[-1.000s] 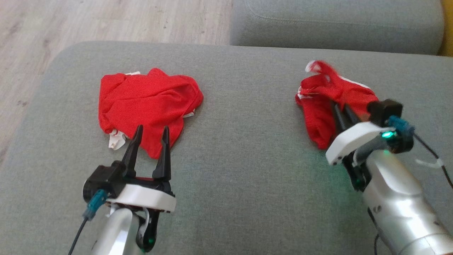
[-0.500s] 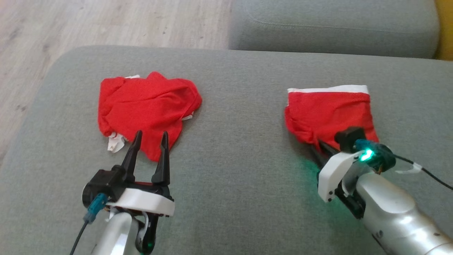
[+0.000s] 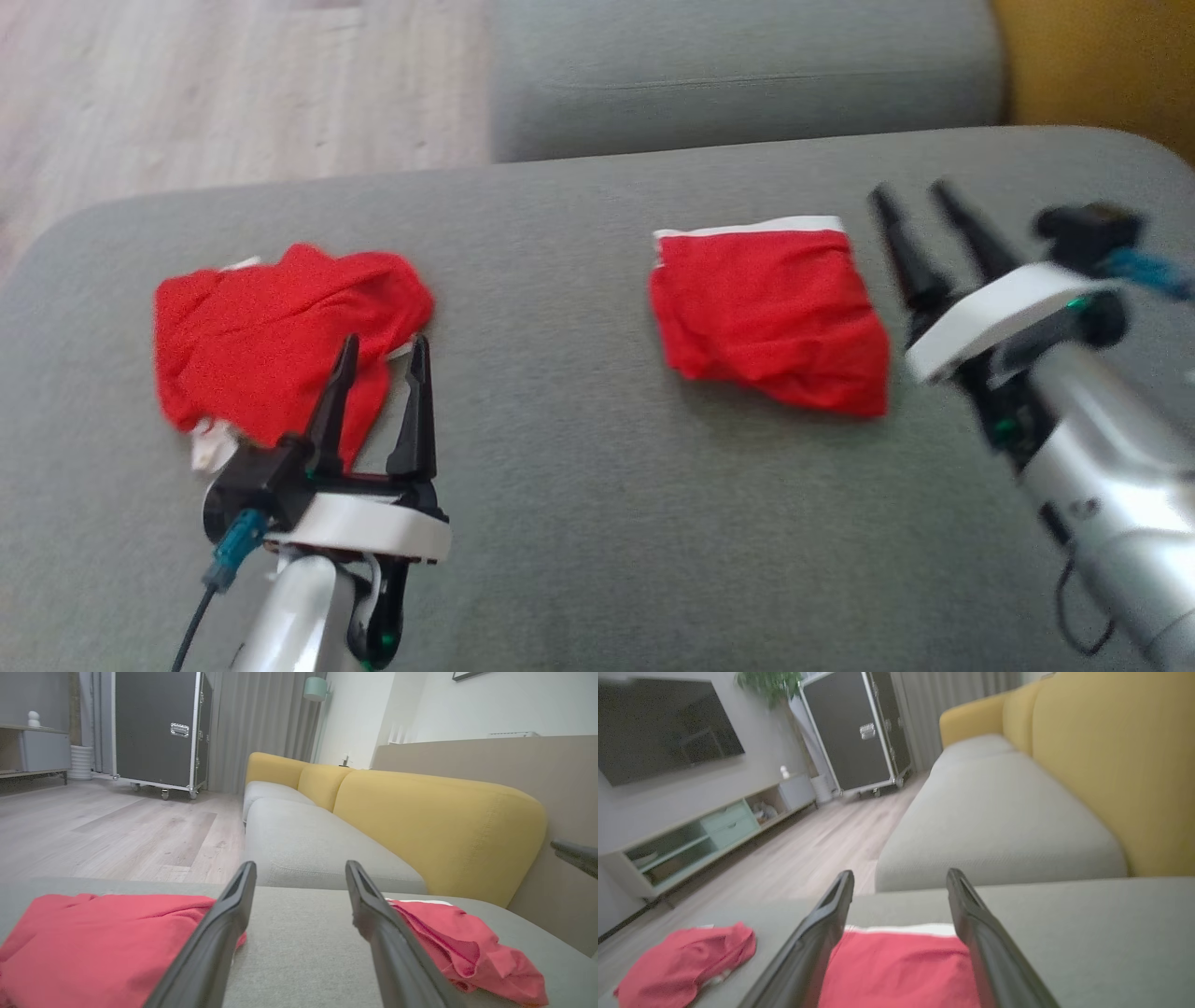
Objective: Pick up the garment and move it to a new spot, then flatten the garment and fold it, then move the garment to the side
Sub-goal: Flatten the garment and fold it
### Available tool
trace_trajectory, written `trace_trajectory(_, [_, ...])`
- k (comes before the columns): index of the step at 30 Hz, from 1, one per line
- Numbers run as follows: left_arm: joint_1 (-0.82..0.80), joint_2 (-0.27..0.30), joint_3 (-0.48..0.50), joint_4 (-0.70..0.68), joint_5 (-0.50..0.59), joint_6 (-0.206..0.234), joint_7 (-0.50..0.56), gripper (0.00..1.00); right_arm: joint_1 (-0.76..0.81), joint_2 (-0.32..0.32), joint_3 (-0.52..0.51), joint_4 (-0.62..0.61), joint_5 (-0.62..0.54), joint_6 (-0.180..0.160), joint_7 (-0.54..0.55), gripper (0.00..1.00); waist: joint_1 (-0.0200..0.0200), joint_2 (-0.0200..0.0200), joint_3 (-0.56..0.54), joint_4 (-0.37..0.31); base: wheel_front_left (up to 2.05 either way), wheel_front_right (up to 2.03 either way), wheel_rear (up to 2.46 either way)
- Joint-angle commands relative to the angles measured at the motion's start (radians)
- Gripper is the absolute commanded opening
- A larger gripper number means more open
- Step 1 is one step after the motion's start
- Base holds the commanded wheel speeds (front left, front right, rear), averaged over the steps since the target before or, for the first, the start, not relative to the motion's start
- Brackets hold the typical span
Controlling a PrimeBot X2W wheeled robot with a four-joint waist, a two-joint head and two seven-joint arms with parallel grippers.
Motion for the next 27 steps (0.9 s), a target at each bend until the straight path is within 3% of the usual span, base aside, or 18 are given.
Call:
trace_trajectory(1, [-0.02, 0.007, 0.037, -0.045, 0.012, 0.002, -0.008, 1.0, -0.031, -0.023, -0.028, -0.037, -0.01, 0.003, -0.025, 1.0, 0.0, -0.0001, -0.014, -0.048, 0.0, 0.0, 0.0])
trace_trajectory(6, [-0.021, 0.007, 0.044, -0.076, 0.013, 0.002, -0.008, 1.0, -0.004, -0.034, -0.176, -0.055, -0.138, 0.003, -0.061, 1.0, 0.0, -0.0001, -0.014, -0.092, 0.0, 0.0, 0.0])
trace_trajectory(8, [-0.016, 0.007, 0.052, -0.094, 0.011, 0.004, -0.008, 1.0, 0.068, 0.01, -0.333, -0.115, -0.243, 0.003, -0.063, 1.0, 0.0, -0.0001, -0.013, -0.108, 0.0, 0.0, 0.0])
trace_trajectory(13, [0.014, 0.007, 0.063, -0.112, 0.005, 0.011, -0.008, 1.0, 0.272, 0.173, -0.58, -0.247, -0.409, 0.003, -0.064, 1.0, 0.0, -0.0001, -0.011, -0.115, 0.0, 0.0, 0.0])
trace_trajectory(17, [0.043, 0.007, 0.065, -0.106, 0.006, 0.013, -0.008, 1.0, 0.385, 0.258, -0.639, -0.323, -0.525, 0.003, -0.064, 1.0, 0.0, -0.0001, -0.004, -0.115, 0.0, 0.0, 0.0])
trace_trajectory(25, [0.021, 0.007, 0.037, -0.109, 0.003, 0.011, -0.008, 1.0, 0.397, 0.285, -0.657, -0.371, -0.622, 0.003, -0.058, 1.0, 0.0, -0.0001, 0.036, -0.066, 0.0, 0.0, 0.0])
trace_trajectory(26, [0.014, 0.007, 0.031, -0.11, 0.003, 0.011, -0.008, 1.0, 0.386, 0.285, -0.657, -0.372, -0.628, 0.003, -0.049, 0.88, 0.0, -0.0001, 0.046, -0.056, 0.0, 0.0, 0.0])
trace_trajectory(27, [0.008, 0.007, 0.025, -0.111, 0.002, 0.01, -0.008, 1.0, 0.373, 0.282, -0.657, -0.372, -0.636, 0.003, -0.041, 0.0, 0.0, -0.0001, 0.057, -0.044, 0.0, 0.0, 0.0])
